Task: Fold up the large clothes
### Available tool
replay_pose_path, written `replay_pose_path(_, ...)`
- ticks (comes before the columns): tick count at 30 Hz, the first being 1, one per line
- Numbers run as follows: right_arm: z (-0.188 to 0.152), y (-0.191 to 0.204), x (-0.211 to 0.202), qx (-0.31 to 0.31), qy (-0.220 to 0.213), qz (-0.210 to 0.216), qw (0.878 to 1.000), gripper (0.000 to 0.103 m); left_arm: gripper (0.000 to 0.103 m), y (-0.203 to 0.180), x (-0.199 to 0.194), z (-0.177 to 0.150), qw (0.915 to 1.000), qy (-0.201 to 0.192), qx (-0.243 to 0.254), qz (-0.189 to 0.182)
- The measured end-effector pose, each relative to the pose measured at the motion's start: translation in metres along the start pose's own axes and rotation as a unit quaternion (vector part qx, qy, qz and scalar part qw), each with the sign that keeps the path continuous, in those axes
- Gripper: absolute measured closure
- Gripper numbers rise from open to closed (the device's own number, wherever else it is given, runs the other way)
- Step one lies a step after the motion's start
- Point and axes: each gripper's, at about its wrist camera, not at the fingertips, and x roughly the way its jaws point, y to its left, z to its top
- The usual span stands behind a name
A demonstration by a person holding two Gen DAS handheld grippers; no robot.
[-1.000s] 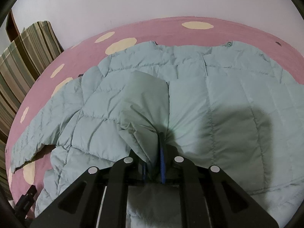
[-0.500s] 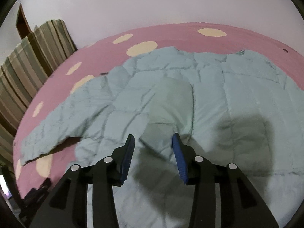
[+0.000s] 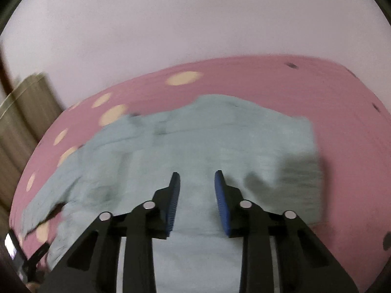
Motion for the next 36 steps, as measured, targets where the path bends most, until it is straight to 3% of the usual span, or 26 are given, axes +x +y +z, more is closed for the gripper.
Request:
replay_pose_path(4,-0.002,-0.045,0.027,0.027,0.027,-0.040,0.998,0.074,0.002,0.000,0.000,0.000,1.0000,0.000,0.001,0.001)
replay_pose_path(8,-0.018,-0.065,0.065,0.042,0.079,-0.042,0.995,0.077,0.002,0.000,0.000,0.000,1.0000,0.000,0.002,0.002)
replay_pose_path(16,-0.003,-0.063,0.053,0.052,0.046,-0.023,0.997,0.077,0.002,0.000,-0.001,0.000,1.0000,-0.001,0.004,0.003)
replay_pose_path(23,0.029,-0.087,0.060,0.062,0.018,-0.052,0.997,0.077,0.002,0.000,0.000,0.000,1.0000,-0.001,0.004,0.004)
replay_pose_path(28,0.042,-0.099,0.082,0.062,0.028,-0.069,0.995,0.076,0.002,-0.001,0.000,0.000,1.0000,-0.001,0.005,0.005)
replay_pose_path(31,0.039,-0.108,0.108,0.060,0.064,-0.082,0.993,0.076,0.002,0.000,0.000,0.000,1.0000,-0.001,0.006,0.005)
replay_pose_path(36,0.043,-0.102,0.109,0.049,0.061,-0.096,0.992,0.072,0.002,-0.001,-0.001,0.000,1.0000,-0.001,0.006,0.006)
